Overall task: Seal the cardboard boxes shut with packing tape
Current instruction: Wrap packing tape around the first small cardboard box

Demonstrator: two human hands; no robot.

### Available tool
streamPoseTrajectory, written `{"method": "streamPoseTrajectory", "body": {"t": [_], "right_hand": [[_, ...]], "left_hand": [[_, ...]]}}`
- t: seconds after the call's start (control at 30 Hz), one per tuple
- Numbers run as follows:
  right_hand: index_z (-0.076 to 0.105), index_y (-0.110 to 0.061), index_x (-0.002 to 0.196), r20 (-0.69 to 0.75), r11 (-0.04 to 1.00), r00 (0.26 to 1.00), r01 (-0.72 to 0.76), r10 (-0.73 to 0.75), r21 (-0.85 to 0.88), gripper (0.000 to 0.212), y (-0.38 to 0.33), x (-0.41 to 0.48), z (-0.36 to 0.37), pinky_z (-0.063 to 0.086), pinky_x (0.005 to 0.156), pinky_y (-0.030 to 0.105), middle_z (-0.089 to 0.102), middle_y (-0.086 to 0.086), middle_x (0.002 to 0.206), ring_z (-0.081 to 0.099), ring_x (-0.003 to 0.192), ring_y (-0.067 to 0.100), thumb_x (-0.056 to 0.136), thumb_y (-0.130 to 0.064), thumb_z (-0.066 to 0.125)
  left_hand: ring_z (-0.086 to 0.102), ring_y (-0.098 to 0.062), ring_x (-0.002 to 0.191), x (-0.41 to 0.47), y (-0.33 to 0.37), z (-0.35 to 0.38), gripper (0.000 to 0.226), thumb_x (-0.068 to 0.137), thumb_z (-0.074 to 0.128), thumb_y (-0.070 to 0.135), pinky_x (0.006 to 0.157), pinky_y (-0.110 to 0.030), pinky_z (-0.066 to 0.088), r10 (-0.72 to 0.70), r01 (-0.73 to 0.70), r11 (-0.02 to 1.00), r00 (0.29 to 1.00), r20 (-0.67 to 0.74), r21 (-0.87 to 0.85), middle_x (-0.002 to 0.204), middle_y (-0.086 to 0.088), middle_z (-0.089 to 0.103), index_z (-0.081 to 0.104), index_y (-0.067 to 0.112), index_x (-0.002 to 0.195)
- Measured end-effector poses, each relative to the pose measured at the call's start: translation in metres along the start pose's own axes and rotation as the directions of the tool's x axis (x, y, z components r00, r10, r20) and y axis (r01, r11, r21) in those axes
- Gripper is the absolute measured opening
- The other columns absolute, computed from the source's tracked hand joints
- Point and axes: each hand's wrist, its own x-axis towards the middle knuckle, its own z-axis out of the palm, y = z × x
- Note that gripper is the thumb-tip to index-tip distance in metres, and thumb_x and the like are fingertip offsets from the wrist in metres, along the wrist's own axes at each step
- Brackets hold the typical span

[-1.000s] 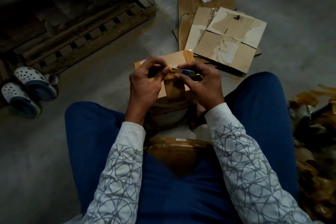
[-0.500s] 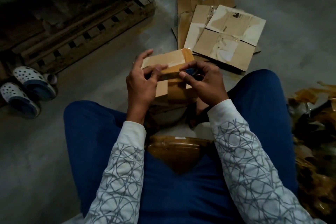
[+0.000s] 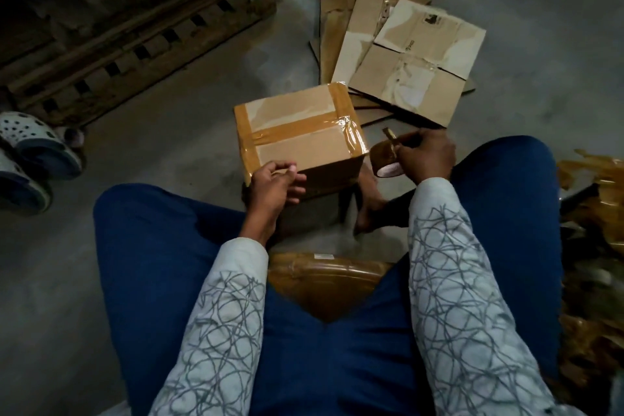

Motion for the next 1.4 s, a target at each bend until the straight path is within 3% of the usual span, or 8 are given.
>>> {"method": "streamPoseTrajectory", "body": {"t": [0.27,0.43,0.7,0.83,0.93,1.17,1.27,1.4], "right_hand": [[0.074,-0.028,0.102,0.056,0.983,0.982,-0.181,0.182,-0.022,0.018,0.019,0.033,0.027,0.044,0.080,0.025,0.068,-0.003,0.109,0.061,0.097,0.017,0.090,-0.018,0.066],[0.075,-0.030,0.101,0.095,0.983,0.980,-0.165,0.172,-0.077,0.015,0.028,0.050,0.034,0.050,0.086,0.028,0.071,-0.001,0.112,0.066,0.105,0.021,0.089,-0.025,0.069],[0.078,-0.027,0.102,-0.124,0.990,0.983,-0.135,0.138,0.034,0.023,0.026,0.075,0.028,0.053,0.088,0.027,0.074,-0.002,0.109,0.069,0.100,0.019,0.082,-0.024,0.069],[0.075,-0.026,0.101,0.010,0.993,0.993,-0.113,0.113,-0.011,0.017,0.029,0.068,0.047,0.044,0.073,0.013,0.069,-0.003,0.098,0.065,0.081,0.012,0.088,-0.019,0.066],[0.075,-0.027,0.100,0.141,0.999,0.989,-0.029,0.036,-0.046,0.015,0.031,0.063,0.067,0.050,0.087,0.021,0.072,-0.003,0.107,0.068,0.095,0.017,0.088,-0.024,0.067],[0.073,-0.020,0.118,0.240,0.999,0.971,-0.001,0.011,-0.043,0.029,0.031,0.053,0.104,0.049,0.097,0.029,0.072,0.000,0.120,0.066,0.110,0.018,0.093,-0.033,0.066],[0.069,-0.023,0.127,0.231,0.999,0.973,0.009,0.001,-0.044,0.035,0.032,0.049,0.120,0.051,0.100,0.033,0.070,0.001,0.124,0.066,0.111,0.019,0.095,-0.035,0.065],[0.066,-0.023,0.130,0.231,0.995,0.973,0.045,-0.022,-0.095,0.033,0.030,0.044,0.138,0.047,0.096,0.029,0.070,0.004,0.123,0.066,0.112,0.022,0.098,-0.032,0.060]], "left_hand": [[0.062,-0.008,0.076,0.024,-0.026,0.029,0.020,0.103,0.053,0.011,0.051,-0.011,0.044,0.026,-0.043,0.942,0.998,0.055,0.332,0.105,-0.013,0.069,0.063,0.005,0.118],[0.064,-0.010,0.074,0.031,-0.044,0.026,0.016,0.102,0.054,0.018,0.056,-0.020,0.045,-0.022,-0.008,0.881,0.998,0.058,0.473,0.098,-0.008,0.072,0.066,0.013,0.112],[0.069,-0.016,0.085,0.035,-0.046,0.020,0.012,0.099,0.060,0.023,0.080,-0.034,0.058,0.050,-0.083,0.862,0.996,0.078,0.500,0.094,-0.001,0.073,0.068,0.019,0.108],[0.064,-0.018,0.100,0.042,-0.051,0.026,0.015,0.097,0.063,0.024,0.091,-0.036,0.054,0.100,-0.120,0.817,0.993,0.066,0.564,0.106,-0.002,0.070,0.070,0.021,0.109],[0.062,-0.020,0.105,0.049,-0.054,0.032,0.016,0.097,0.063,0.022,0.089,-0.031,0.049,0.143,-0.112,0.814,0.990,-0.008,0.570,0.111,-0.004,0.069,0.071,0.016,0.110],[0.052,-0.035,0.128,0.098,-0.062,0.006,0.042,0.093,0.057,0.015,0.104,-0.039,0.042,0.048,0.210,0.900,0.824,-0.565,0.383,0.137,-0.016,0.057,0.058,0.009,0.135],[0.054,-0.029,0.128,0.111,-0.069,-0.004,0.043,0.100,0.053,0.014,0.106,-0.033,0.041,-0.108,0.265,0.948,0.787,-0.608,0.175,0.140,-0.012,0.057,0.052,0.010,0.143],[0.055,-0.011,0.107,0.125,-0.091,-0.002,0.037,0.102,0.051,0.008,0.089,-0.016,0.040,-0.182,0.197,0.980,0.779,-0.599,-0.041,0.122,0.001,0.063,0.057,0.007,0.139]]}}
